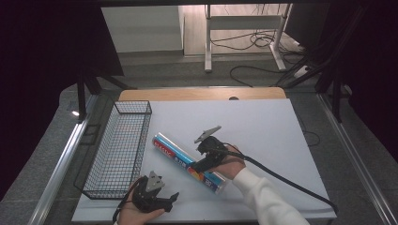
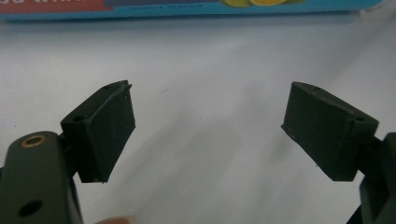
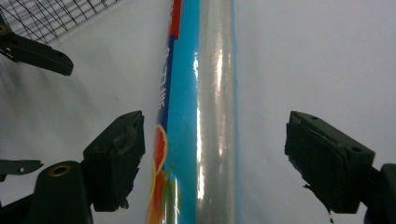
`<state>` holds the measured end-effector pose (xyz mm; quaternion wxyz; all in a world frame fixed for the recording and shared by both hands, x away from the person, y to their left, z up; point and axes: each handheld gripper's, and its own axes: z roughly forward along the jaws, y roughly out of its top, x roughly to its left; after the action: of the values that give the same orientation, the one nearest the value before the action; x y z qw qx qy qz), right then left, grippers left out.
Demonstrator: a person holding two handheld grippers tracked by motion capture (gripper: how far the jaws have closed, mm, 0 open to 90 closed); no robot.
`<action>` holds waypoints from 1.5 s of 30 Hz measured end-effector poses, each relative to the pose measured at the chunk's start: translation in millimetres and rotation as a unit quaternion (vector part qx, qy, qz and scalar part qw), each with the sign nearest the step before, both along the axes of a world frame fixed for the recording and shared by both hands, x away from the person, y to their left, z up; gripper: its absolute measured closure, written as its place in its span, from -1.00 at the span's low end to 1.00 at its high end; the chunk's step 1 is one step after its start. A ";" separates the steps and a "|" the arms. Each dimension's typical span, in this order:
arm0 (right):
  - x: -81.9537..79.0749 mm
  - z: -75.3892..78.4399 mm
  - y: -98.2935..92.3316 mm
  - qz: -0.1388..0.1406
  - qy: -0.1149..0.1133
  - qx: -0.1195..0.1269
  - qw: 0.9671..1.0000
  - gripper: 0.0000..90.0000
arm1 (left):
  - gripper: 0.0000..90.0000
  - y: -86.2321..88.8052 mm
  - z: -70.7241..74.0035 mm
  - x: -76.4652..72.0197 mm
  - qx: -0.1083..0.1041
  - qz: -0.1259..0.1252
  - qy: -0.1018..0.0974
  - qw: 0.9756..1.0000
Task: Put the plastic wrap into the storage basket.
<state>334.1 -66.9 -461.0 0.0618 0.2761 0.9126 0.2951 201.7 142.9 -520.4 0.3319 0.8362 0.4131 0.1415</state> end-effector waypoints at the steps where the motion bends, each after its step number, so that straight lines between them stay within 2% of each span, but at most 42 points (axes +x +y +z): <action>1: 1.6 -2.5 3.7 0.001 0.002 -0.008 1.000 -0.55 | -0.63 -0.2 -0.1 -0.2 0.000 -0.001 0.001 1.000; 3: 5.4 -10.9 15.6 -0.001 0.015 -0.025 1.000 -0.55 | -0.63 -0.6 -0.4 -0.5 0.001 -0.003 0.001 1.000; 4: 5.4 -10.9 15.6 -0.001 0.015 -0.025 1.000 -0.55 | -0.63 -0.7 -0.5 -0.6 0.002 -0.003 0.001 1.000; 7: 7.1 -21.2 28.9 0.010 0.026 -0.050 0.998 -0.55 | -0.63 -0.9 -0.4 -1.0 0.002 -0.005 0.002 1.000; 8: 7.1 -21.2 28.9 0.010 0.026 -0.050 0.998 -0.55 | -0.63 -0.9 -0.3 -1.1 0.002 -0.006 0.002 1.000; 10: 7.7 -29.3 37.6 0.015 0.028 -0.078 0.996 -0.55 | -0.63 -1.1 -0.8 -0.9 0.002 -0.006 0.003 1.000; 15: 12.2 -41.4 40.3 0.010 0.042 -0.112 0.993 -0.52 | -0.63 -1.4 -1.2 -1.1 0.002 -0.008 0.003 1.000; 16: 12.2 -41.4 40.3 0.010 0.042 -0.112 0.993 -0.52 | -0.63 -1.4 -1.3 -1.0 0.002 -0.008 0.003 1.000; 17: 13.2 -43.0 40.4 0.008 0.051 -0.115 0.992 -0.50 | -0.63 -1.4 -1.4 -0.9 0.003 -0.008 0.003 1.000; 19: 13.7 -44.5 41.4 0.012 0.066 -0.112 0.992 -0.33 | -0.63 -1.3 -1.6 -0.8 0.003 -0.008 0.003 1.000; 23: 14.6 -45.5 41.8 0.015 0.075 -0.112 0.991 -0.31 | -0.63 -1.4 -1.7 -0.7 0.004 -0.009 0.003 1.000; 25: 16.7 -44.9 40.9 0.005 0.089 -0.107 0.990 -0.29 | -0.63 -1.6 -1.6 -0.9 0.004 -0.009 0.003 1.000; 32: 20.0 -45.5 36.3 -0.002 0.103 -0.083 0.991 -0.28 | -0.63 -1.3 -1.6 -0.8 0.004 -0.009 0.002 1.000; 35: 21.5 -45.7 34.6 -0.010 0.121 -0.060 0.991 -0.28 | -0.63 -1.1 -1.4 -1.1 0.004 -0.011 0.001 1.000; 40: 20.0 -46.0 35.4 -0.001 0.127 -0.046 0.991 -0.28 | -0.63 -0.2 -0.8 -1.4 0.002 -0.010 0.001 1.000; 41: 20.0 -43.4 34.8 0.002 0.131 -0.034 0.991 -0.28 | -0.63 0.1 -0.6 -1.5 0.002 -0.010 0.001 1.000; 45: 20.5 -35.0 31.0 0.002 0.120 -0.023 0.992 -0.28 | -0.63 0.2 -0.4 -1.9 0.001 -0.011 0.000 1.000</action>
<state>354.6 -35.9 -496.0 -0.0426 0.3063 0.9206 0.2386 199.7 143.0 -520.8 0.3326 0.8409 0.4041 0.1381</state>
